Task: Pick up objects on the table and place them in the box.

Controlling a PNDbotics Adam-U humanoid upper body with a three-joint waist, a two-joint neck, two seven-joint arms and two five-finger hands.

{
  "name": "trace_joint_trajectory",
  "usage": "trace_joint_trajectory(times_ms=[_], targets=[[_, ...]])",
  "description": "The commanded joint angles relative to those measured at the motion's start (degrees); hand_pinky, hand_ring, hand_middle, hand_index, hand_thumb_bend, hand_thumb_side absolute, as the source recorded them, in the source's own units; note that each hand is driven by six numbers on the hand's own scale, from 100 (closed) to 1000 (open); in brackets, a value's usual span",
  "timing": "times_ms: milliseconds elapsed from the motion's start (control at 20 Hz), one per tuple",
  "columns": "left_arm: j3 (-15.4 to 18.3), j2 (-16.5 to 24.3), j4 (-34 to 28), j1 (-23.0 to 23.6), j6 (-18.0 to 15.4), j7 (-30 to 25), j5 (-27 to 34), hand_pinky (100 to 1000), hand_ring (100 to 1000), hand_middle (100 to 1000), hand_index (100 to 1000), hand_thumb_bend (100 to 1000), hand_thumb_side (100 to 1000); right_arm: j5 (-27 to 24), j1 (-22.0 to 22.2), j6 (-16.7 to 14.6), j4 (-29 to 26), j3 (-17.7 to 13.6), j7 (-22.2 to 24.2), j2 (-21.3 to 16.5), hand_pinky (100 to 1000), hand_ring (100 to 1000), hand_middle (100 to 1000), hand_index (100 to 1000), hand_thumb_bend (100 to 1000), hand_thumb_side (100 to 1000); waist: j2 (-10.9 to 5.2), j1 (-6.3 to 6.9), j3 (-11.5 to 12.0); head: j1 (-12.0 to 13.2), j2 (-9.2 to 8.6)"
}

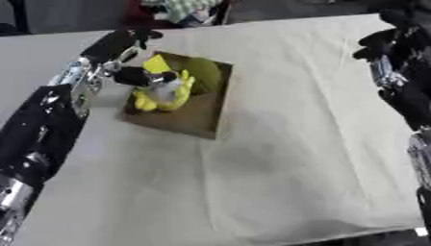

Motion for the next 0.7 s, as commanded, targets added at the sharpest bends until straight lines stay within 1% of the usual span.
trace_joint_trajectory(times_ms=[50, 100, 250, 450, 650, 700], targets=[[1.53, 2.76, -3.03, -0.72, 0.18, 1.38, 2.84, 707, 669, 764, 910, 561, 890, -0.38, -0.62, -0.08, -0.43, -0.39, 0.04, -0.83, 736, 623, 621, 905, 100, 476, -0.92, -0.15, 0.25, -0.31, -0.64], [1.96, 3.21, -4.19, -0.55, 0.20, 1.95, 3.76, 703, 661, 755, 904, 548, 882, -0.36, -0.60, -0.09, -0.43, -0.43, 0.01, -0.87, 736, 623, 621, 905, 100, 476, -0.91, -0.16, 0.37, -0.42, -0.63], [3.51, 4.42, -8.10, -0.04, 0.04, 3.91, 6.48, 685, 630, 719, 878, 495, 819, -0.24, -0.48, -0.04, -0.38, -0.57, -0.08, -1.03, 736, 623, 621, 906, 100, 475, -0.90, -0.20, 0.86, -0.79, -0.47], [5.68, 6.99, -13.83, 1.44, -1.53, 7.34, 10.05, 672, 615, 695, 857, 436, 739, -0.05, -0.32, 0.00, -0.36, -0.82, -0.24, -1.29, 736, 623, 622, 906, 100, 473, -1.00, -0.18, 1.76, -1.31, -0.27], [7.33, 9.62, -19.87, 6.09, -3.39, 11.05, 13.78, 669, 613, 683, 845, 365, 694, 0.17, -0.23, 0.01, -0.39, -1.09, -0.44, -1.59, 736, 623, 622, 906, 100, 471, -1.17, -0.09, 2.78, -1.73, -0.18], [7.42, 10.01, -21.39, 7.53, -3.60, 11.99, 14.71, 668, 613, 679, 840, 314, 693, 0.22, -0.23, 0.00, -0.40, -1.14, -0.48, -1.65, 736, 624, 622, 907, 100, 470, -1.19, -0.07, 3.00, -1.78, -0.18]])
